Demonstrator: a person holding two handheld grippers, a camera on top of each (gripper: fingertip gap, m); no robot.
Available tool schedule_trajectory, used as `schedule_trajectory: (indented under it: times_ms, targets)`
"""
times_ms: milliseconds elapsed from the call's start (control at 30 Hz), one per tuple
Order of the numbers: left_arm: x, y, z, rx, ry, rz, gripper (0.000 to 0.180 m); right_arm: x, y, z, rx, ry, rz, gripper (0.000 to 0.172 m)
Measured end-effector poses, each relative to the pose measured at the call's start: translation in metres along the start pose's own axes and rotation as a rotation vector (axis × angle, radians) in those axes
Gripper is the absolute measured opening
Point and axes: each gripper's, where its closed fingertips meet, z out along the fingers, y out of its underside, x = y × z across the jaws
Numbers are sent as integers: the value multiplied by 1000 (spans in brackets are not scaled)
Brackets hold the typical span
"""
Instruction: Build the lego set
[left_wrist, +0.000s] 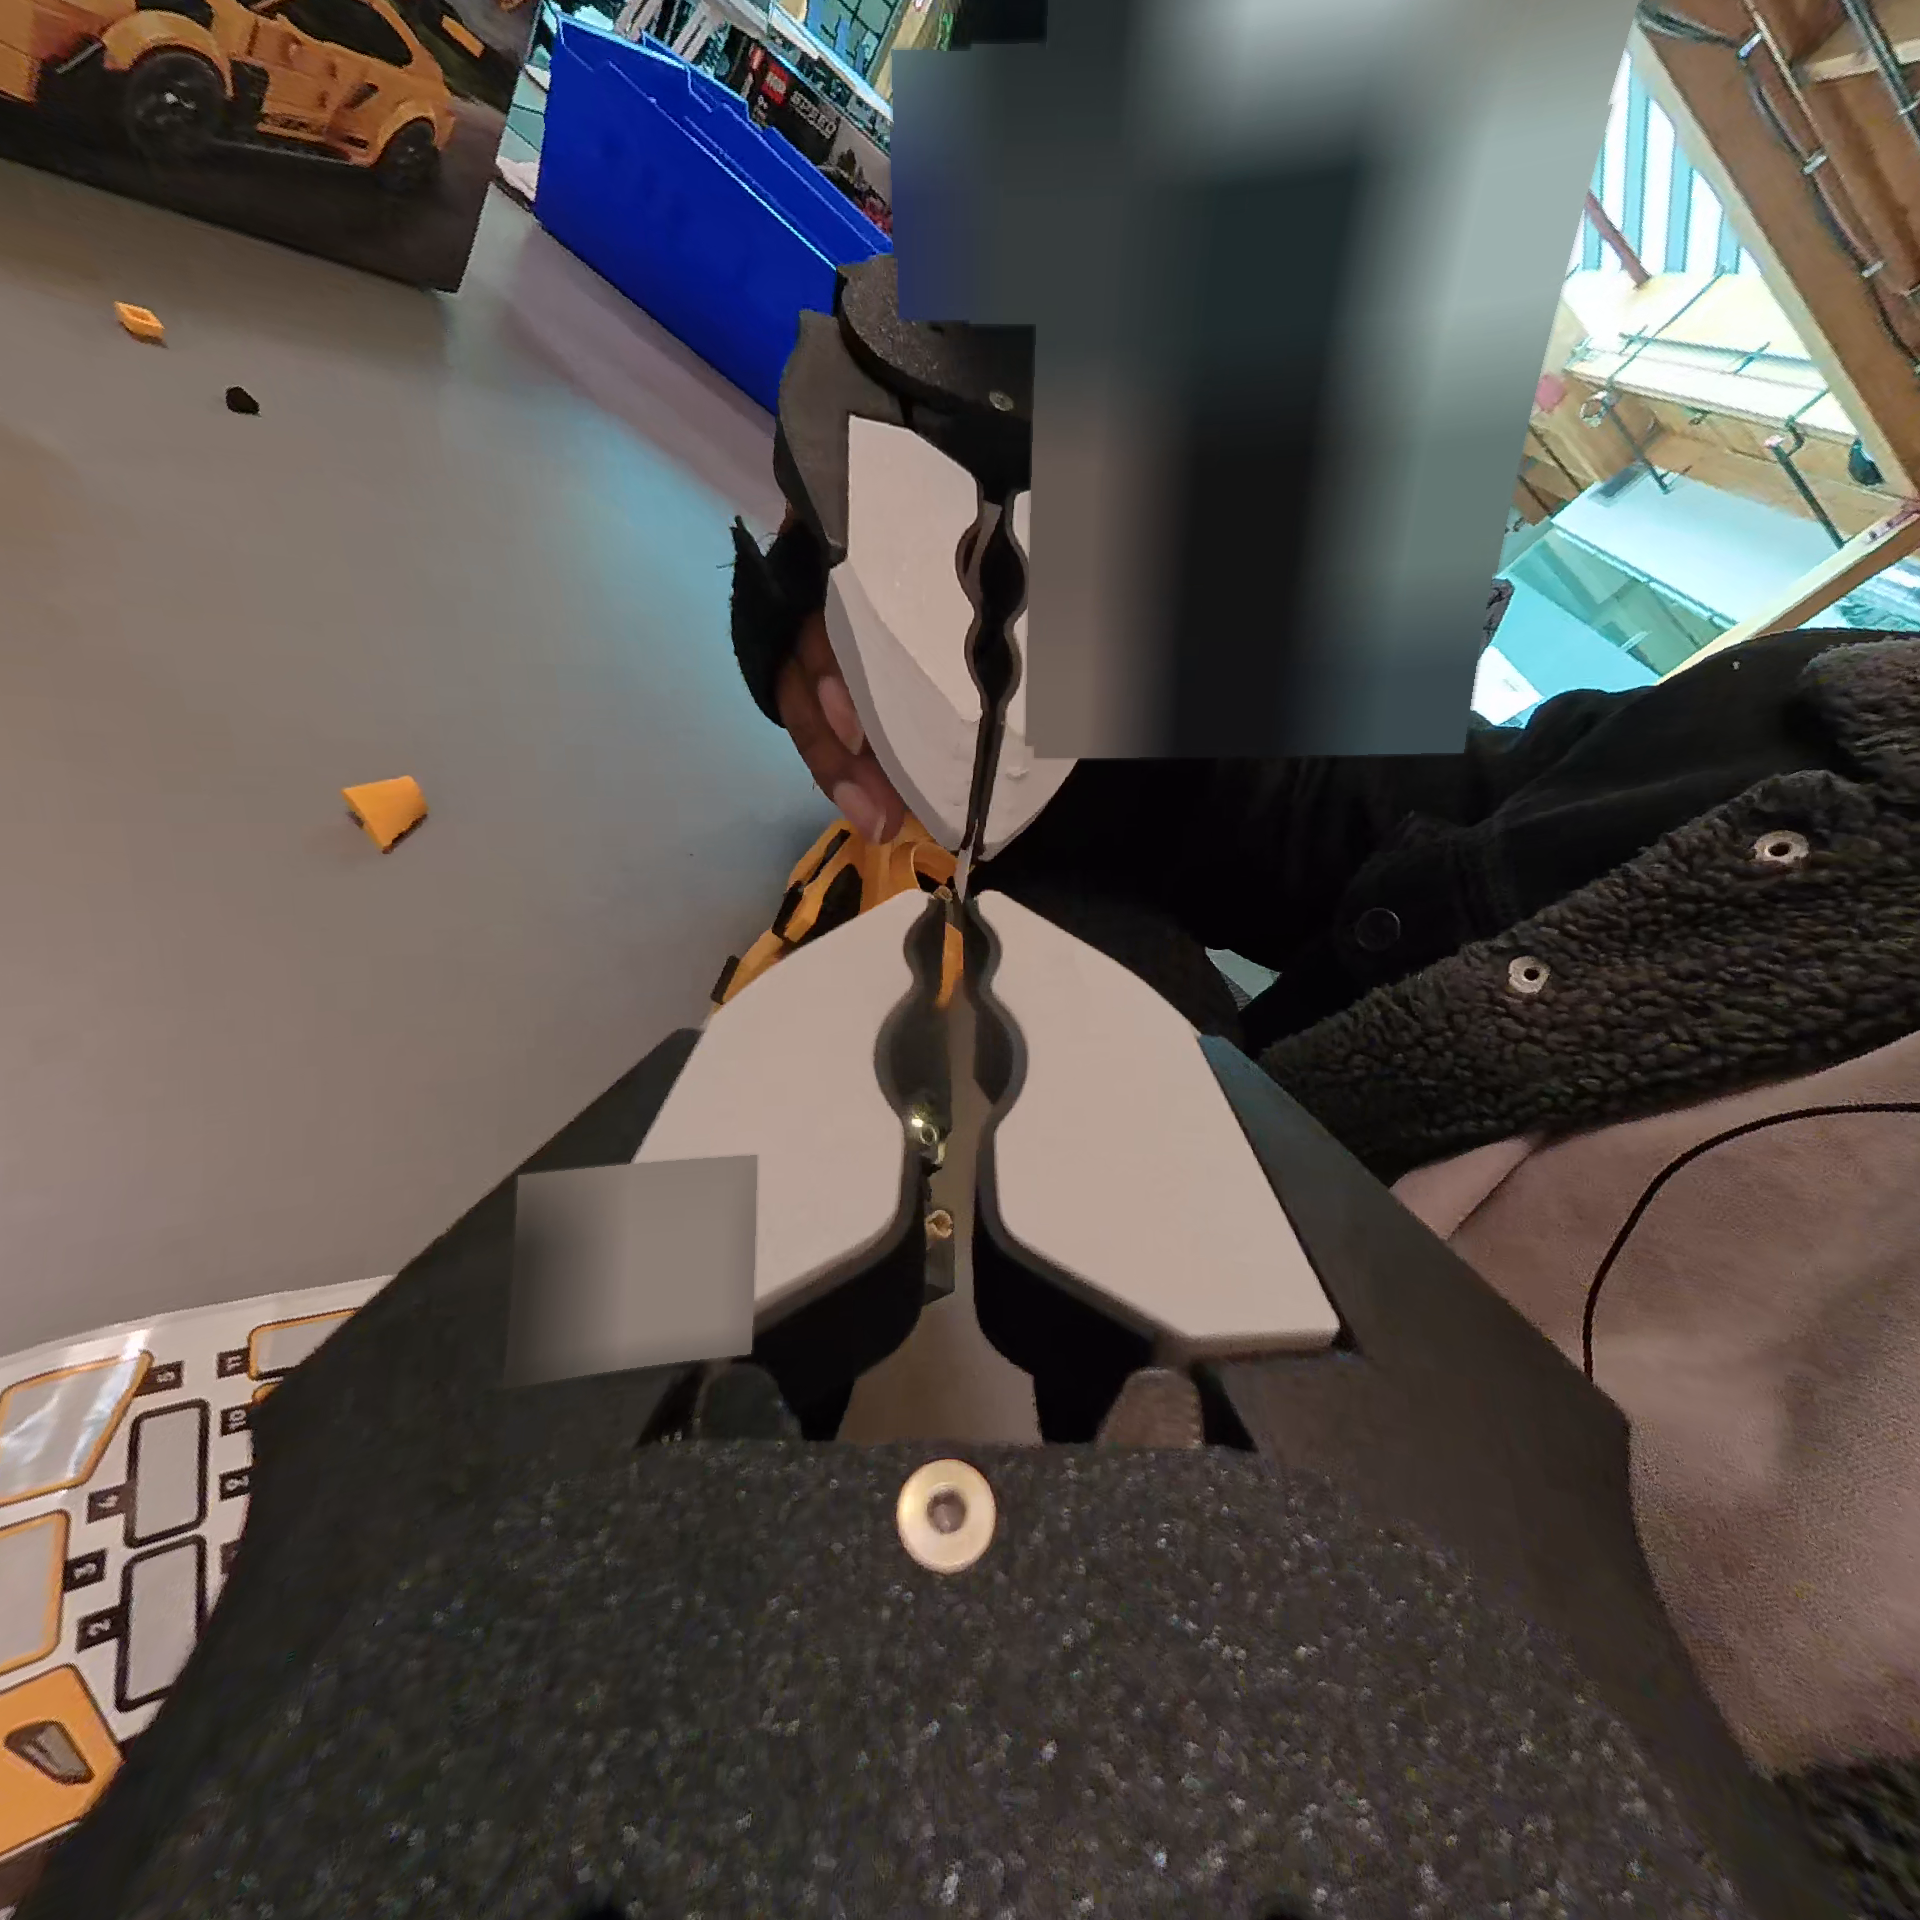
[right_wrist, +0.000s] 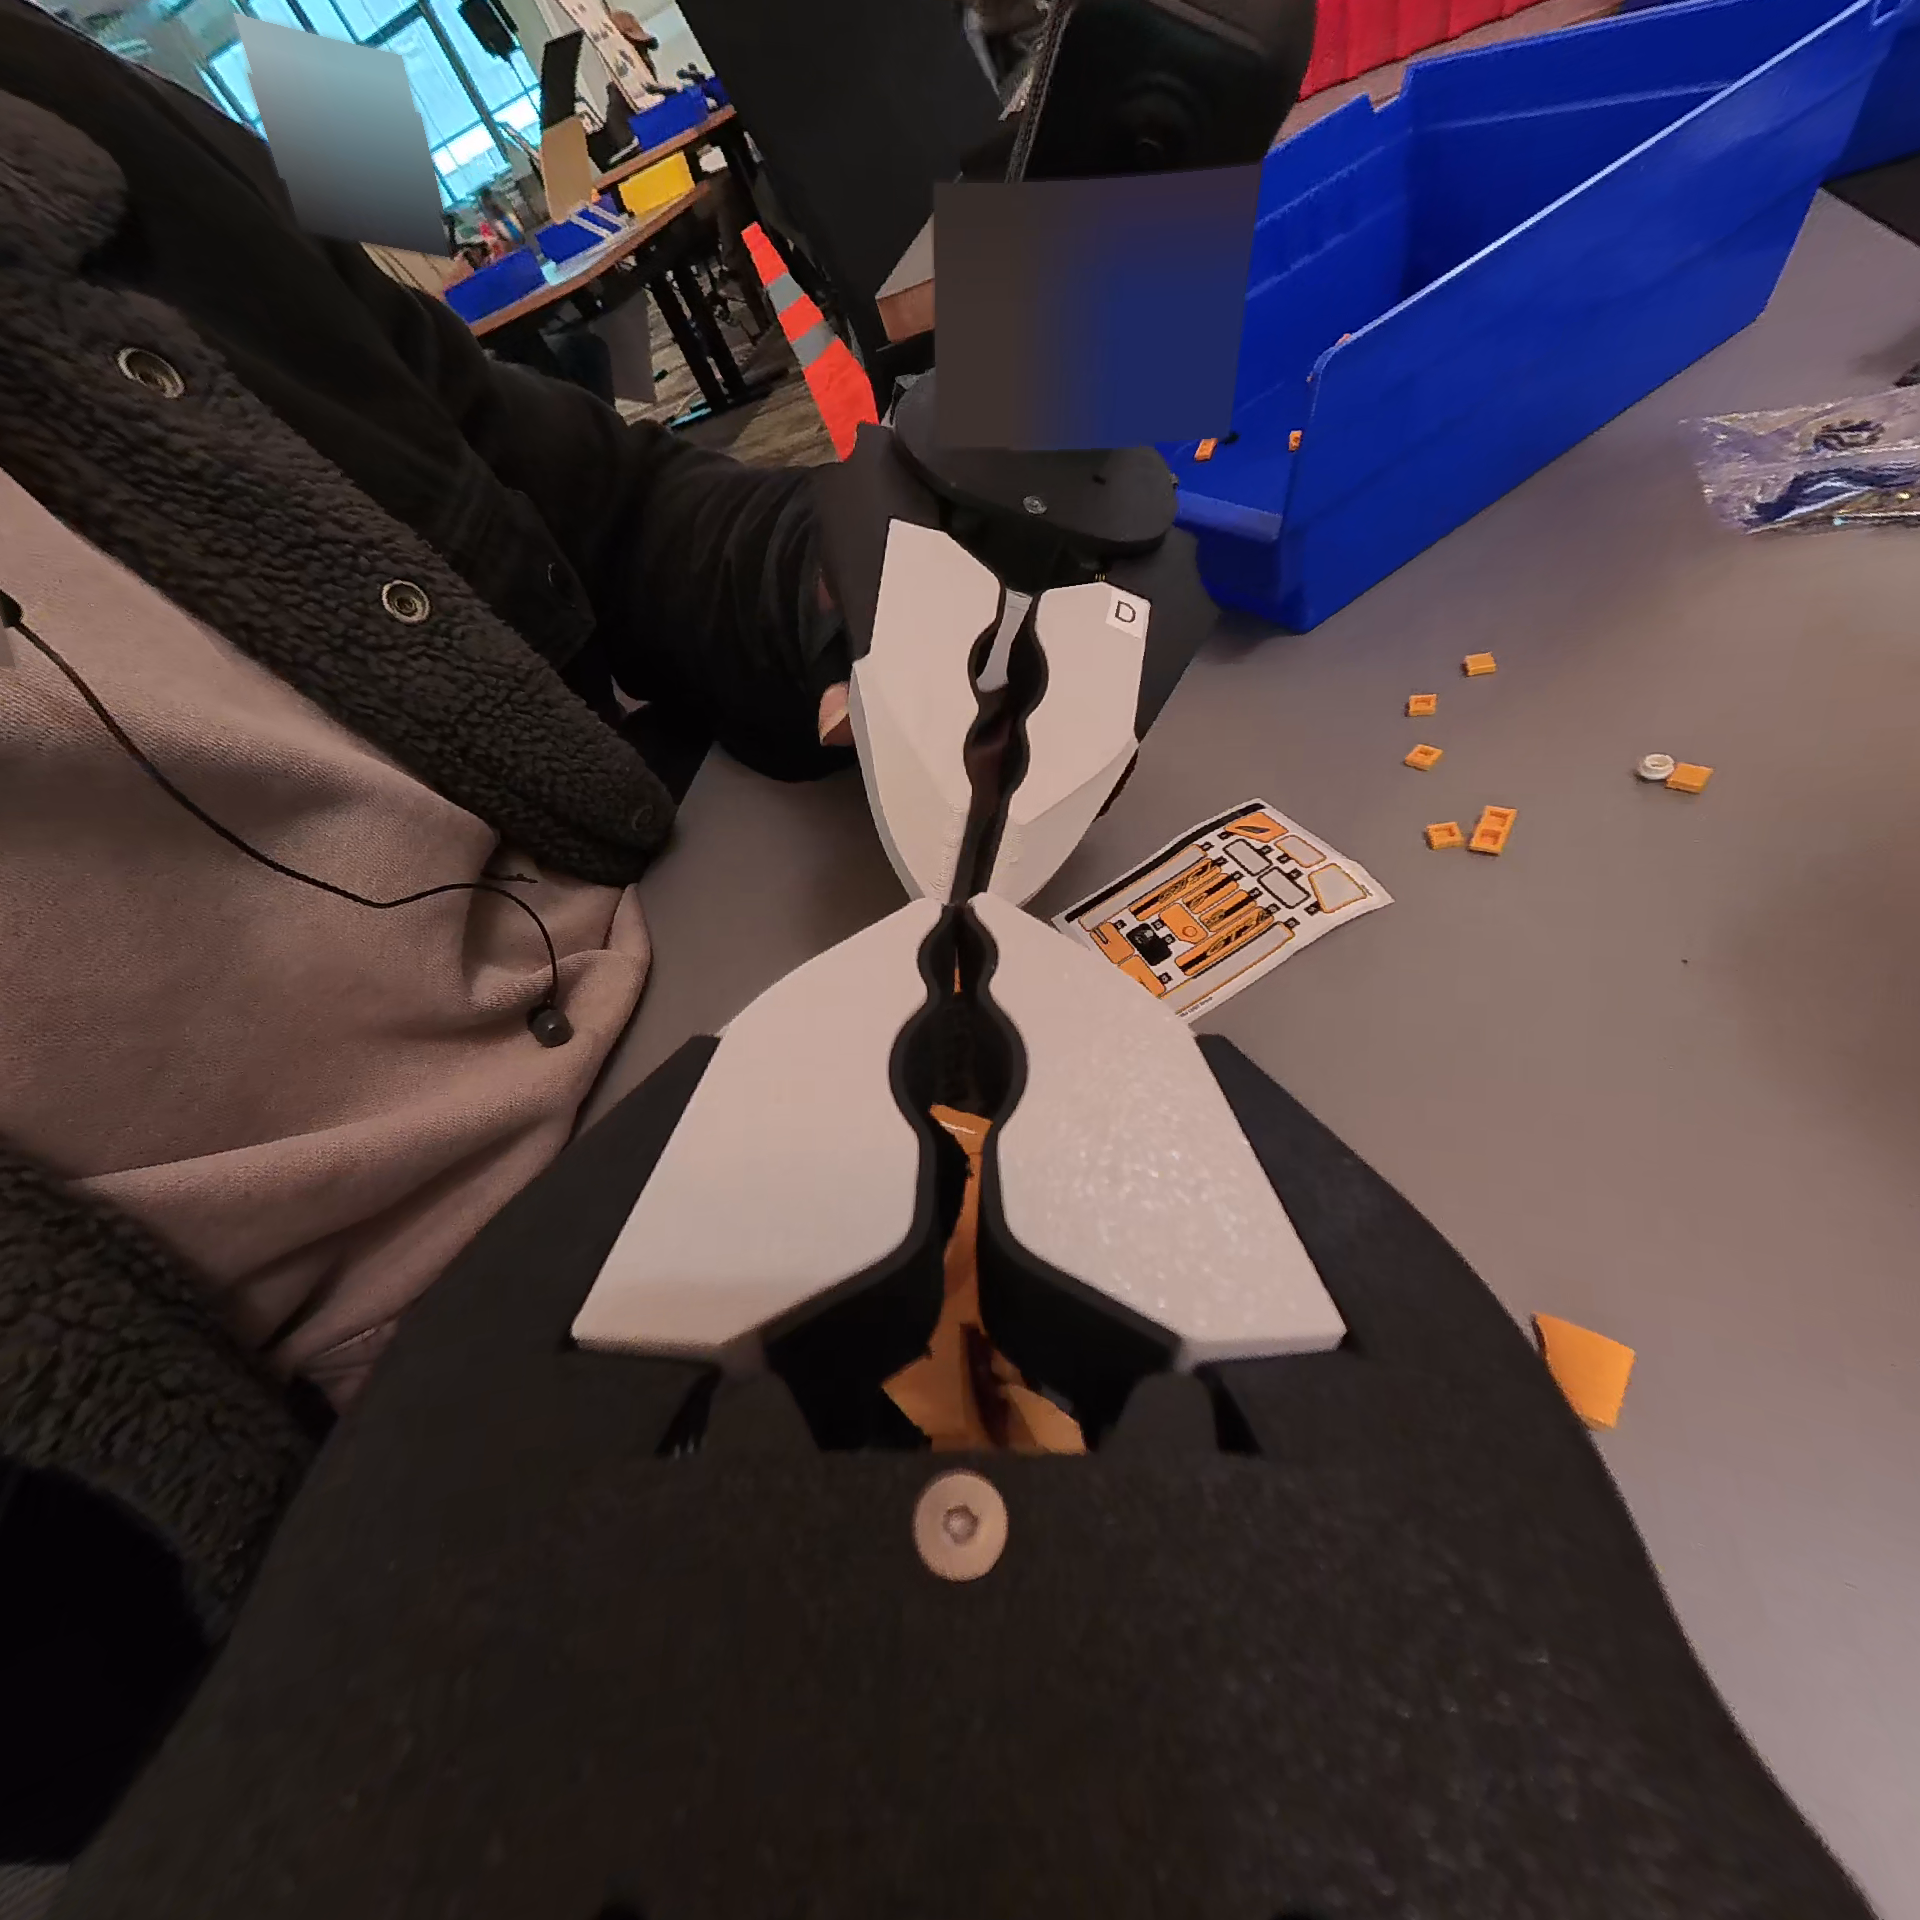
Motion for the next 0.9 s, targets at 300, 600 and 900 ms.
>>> schedule_trajectory:
  times_ms: [300,600,900]
  targets:
    - [1,3,3,-20,-7,13,2,0,1,1,-2,-5,4,0]
    - [1,3,2,-19,-17,18,0,0,3,2,-10,-8,11,0]
    - [6,-1,6,28,15,-269,0,-3,4,-5,-51,-1,-5,8]
